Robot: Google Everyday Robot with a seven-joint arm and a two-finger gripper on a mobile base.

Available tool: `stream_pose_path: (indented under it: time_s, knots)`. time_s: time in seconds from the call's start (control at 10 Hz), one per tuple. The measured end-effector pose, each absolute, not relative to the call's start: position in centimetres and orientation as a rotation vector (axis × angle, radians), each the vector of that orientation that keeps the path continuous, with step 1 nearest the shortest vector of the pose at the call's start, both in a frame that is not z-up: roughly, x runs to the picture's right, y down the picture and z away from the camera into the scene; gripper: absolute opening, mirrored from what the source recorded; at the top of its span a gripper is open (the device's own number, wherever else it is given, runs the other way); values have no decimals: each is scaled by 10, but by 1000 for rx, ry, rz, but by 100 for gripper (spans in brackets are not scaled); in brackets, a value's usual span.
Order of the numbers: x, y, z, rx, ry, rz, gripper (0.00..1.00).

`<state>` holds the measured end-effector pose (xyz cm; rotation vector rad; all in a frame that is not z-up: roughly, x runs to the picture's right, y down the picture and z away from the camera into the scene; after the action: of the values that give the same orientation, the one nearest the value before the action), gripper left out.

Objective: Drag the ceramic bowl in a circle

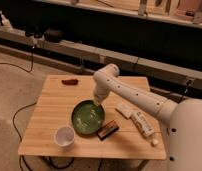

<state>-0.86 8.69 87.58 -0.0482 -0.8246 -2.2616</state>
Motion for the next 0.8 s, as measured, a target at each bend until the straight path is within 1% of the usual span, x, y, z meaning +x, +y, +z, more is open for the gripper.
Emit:
stream_pose_path:
  time_s: [0.3, 0.5, 0.8]
  knots:
    - [-42, 69, 897, 2, -824, -2245, 0]
    - [-46, 54, 917, -21, -791, -2153, 0]
    - [-32, 35, 932, -83, -725, -1874, 0]
